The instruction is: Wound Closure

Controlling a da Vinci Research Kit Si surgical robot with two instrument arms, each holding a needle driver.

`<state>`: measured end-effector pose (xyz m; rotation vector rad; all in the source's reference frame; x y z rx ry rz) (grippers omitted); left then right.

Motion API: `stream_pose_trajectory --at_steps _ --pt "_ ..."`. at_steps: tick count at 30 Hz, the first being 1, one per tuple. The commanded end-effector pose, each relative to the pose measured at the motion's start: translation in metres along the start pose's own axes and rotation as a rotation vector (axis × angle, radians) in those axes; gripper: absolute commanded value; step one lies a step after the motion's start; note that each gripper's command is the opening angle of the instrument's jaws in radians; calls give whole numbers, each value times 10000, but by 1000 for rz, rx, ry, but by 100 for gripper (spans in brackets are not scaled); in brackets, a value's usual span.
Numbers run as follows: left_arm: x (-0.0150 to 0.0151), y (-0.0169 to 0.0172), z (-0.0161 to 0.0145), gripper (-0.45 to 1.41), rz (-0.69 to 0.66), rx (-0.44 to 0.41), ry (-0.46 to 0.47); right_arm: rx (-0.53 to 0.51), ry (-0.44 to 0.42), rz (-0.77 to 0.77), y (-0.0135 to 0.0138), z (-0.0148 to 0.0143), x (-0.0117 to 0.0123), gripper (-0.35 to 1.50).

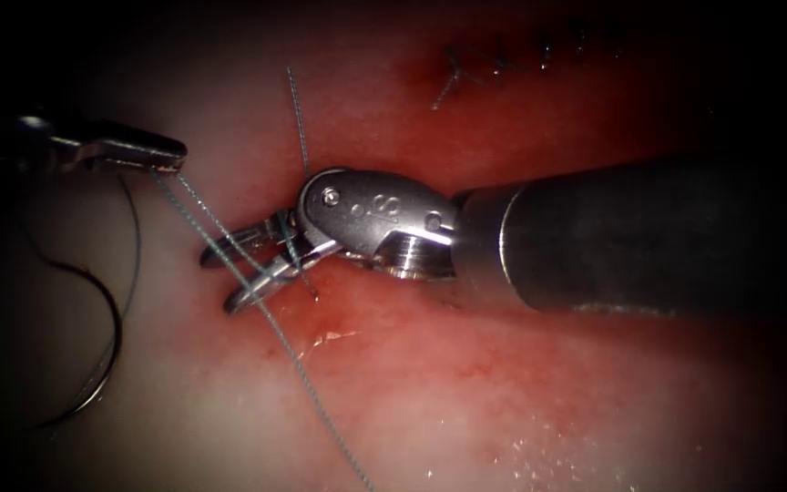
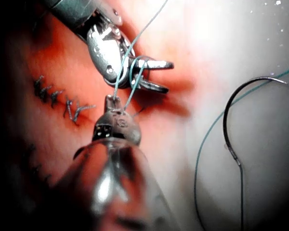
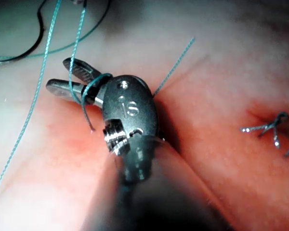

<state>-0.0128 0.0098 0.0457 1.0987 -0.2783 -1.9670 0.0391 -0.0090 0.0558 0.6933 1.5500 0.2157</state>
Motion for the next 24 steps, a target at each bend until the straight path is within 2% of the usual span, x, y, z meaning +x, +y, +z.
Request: stream_pose_trajectory --at_steps 1,5,17,18,20,21,22,23,24 --pt "-5 -1 9 -45 4 2 -1 -4 23 5 2 9 -5 0" --pt "-11 5 15 -45 16 4 -6 13 62 13 1 12 -5 -13" --pt "-27 10 25 -45 19 34 19 85 163 30 -6 20 4 -16" --pt "-27 10 24 -45 20 36 19 76 164 30 -6 21 3 -11" --pt "-27 9 22 -45 13 42 22 67 160 30 -5 21 2 19" --pt "-26 8 21 -45 12 45 23 58 159 37 -5 21 2 41" --pt "-25 6 19 -45 10 48 25 44 150 50 -4 22 1 71" --pt "-24 5 18 -45 9 56 30 41 144 56 -4 22 1 84" --pt "-24 5 18 -45 9 56 30 41 144 56 -4 22 1 84"
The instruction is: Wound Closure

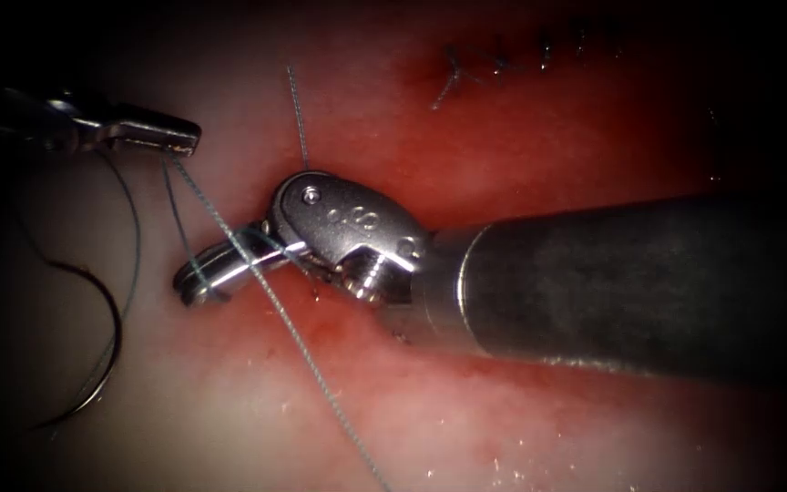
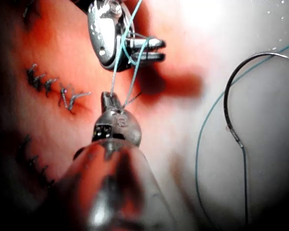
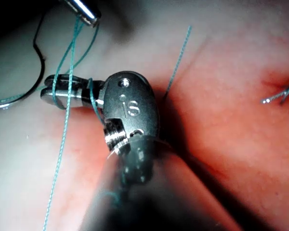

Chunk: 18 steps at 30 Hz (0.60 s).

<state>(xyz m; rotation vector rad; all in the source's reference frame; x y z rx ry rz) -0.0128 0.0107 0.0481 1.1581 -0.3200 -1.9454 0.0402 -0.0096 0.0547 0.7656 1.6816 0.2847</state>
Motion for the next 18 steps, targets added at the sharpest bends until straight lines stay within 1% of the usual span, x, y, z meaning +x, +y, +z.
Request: stream_pose_trajectory --at_steps 1,4,7,10,11,13,15,16,18 --pt "-1 -5 6 -45 1 20 17 3 -18 6 4 8 -7 99" --pt "1 -7 6 -45 -6 36 26 2 -19 23 2 9 -7 111" --pt "0 -5 7 -45 -8 45 35 4 -21 31 3 9 -5 118" --pt "-2 -3 6 -45 -8 48 48 7 -5 32 4 7 -3 118" --pt "-2 1 5 -45 -6 47 47 19 31 39 4 4 -2 113" --pt "-2 6 4 -45 -16 44 44 26 72 43 4 -1 3 106" --pt "-2 8 4 -45 -18 44 46 27 85 46 4 -4 5 104" --pt "-3 16 3 -45 -25 41 46 34 122 52 4 -10 12 103" --pt "-3 23 2 -45 -33 39 42 37 154 57 4 -15 17 101"
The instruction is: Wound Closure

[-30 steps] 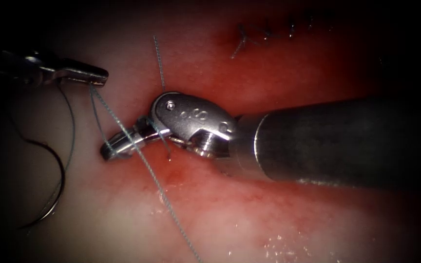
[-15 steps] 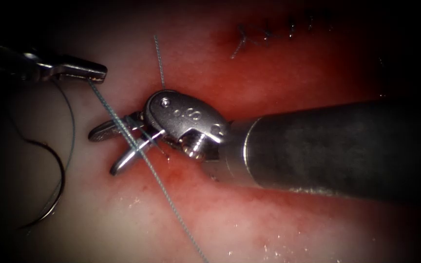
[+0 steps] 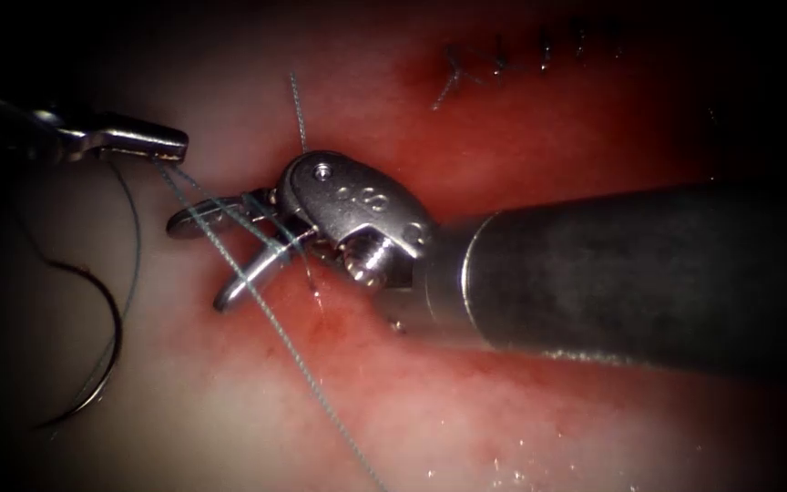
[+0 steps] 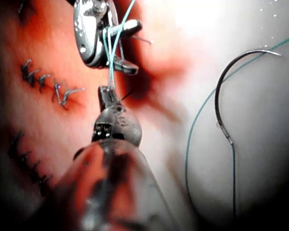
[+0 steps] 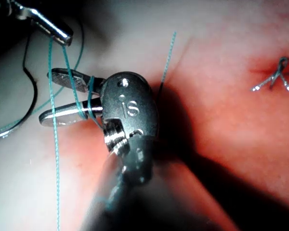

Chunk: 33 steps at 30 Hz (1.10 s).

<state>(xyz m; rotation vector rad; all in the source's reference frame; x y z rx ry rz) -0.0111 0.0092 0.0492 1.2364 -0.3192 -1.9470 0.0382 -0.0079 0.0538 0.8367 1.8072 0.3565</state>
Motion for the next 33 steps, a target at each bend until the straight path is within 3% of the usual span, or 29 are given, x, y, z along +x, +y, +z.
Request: stream_pose_trajectory --at_steps 1,12,20,33 --pt "-4 3 7 -45 -6 -1 -4 -17 23 4 3 2 1 101" --pt "-11 40 25 -45 -38 2 -32 -82 72 24 -4 -9 6 79" --pt "-9 52 31 -45 -53 3 -41 -142 107 44 -7 -38 15 67" --pt "0 58 62 -45 -120 68 -108 -271 220 84 2 -44 29 67"
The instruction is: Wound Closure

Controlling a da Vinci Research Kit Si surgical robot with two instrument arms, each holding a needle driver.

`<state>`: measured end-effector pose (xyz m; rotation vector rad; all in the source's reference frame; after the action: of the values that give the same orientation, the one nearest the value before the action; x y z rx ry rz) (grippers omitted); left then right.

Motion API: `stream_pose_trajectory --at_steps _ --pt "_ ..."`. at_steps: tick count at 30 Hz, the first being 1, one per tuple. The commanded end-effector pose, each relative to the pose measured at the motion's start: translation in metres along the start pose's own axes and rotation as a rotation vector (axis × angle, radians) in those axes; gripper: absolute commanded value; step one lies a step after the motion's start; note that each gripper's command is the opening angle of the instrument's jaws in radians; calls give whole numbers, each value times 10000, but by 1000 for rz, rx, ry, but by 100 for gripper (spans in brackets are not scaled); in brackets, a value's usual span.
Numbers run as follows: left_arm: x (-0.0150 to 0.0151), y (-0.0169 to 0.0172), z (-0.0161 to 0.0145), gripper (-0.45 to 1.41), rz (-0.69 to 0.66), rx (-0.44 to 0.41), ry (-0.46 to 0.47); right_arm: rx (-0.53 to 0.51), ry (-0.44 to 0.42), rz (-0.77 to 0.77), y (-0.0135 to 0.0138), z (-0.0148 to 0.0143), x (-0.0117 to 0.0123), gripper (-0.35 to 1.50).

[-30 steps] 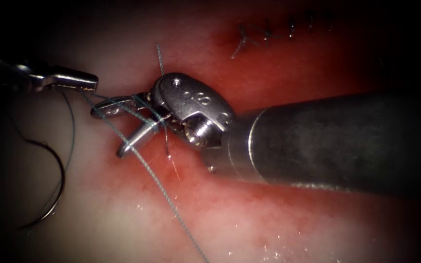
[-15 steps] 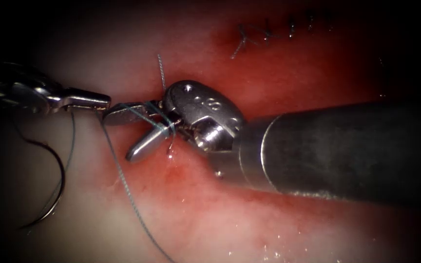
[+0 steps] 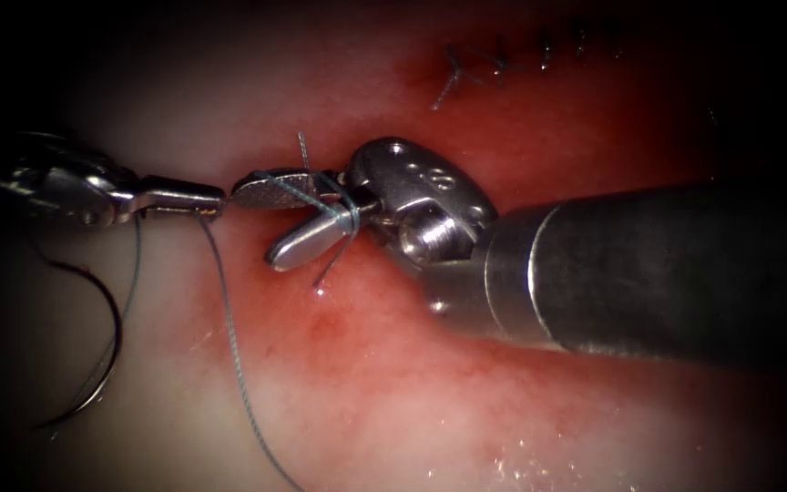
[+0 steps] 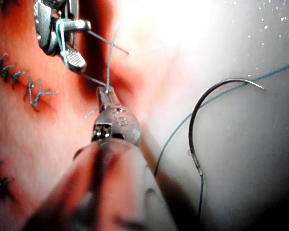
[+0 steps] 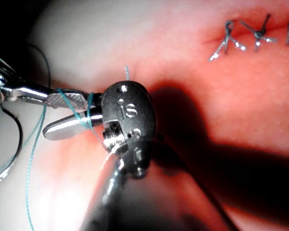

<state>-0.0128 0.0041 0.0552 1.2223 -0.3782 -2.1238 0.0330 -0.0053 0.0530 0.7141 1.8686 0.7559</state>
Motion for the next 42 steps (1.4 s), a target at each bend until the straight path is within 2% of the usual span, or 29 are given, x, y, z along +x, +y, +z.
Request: stream_pose_trajectory --at_steps 1,7,9,15,18,21,28,31,36,42 --pt "0 2 11 -45 -7 6 -19 -4 9 -20 8 5 -3 67" --pt "9 4 31 -45 -110 78 -134 -3 13 -62 10 1 -10 67" --pt "11 2 34 -45 -157 130 -170 -4 15 -74 12 1 -10 67" --pt "30 15 41 -45 -206 181 -281 -151 31 -112 21 -3 -7 66" --pt "42 23 42 -45 -251 223 -356 -268 37 -92 22 -5 -10 29" --pt "56 28 44 -45 -271 248 -404 -366 -22 -90 22 -4 -13 24" --pt "81 20 45 -45 -325 266 -477 -585 -142 -129 16 -5 -24 37" --pt "84 14 45 -45 -339 268 -494 -668 -204 -146 13 -6 -32 59" --pt "81 11 44 -45 -347 270 -497 -762 -281 -165 9 -8 -47 77" --pt "77 10 44 -45 -350 270 -500 -867 -354 -183 7 -13 -65 83"
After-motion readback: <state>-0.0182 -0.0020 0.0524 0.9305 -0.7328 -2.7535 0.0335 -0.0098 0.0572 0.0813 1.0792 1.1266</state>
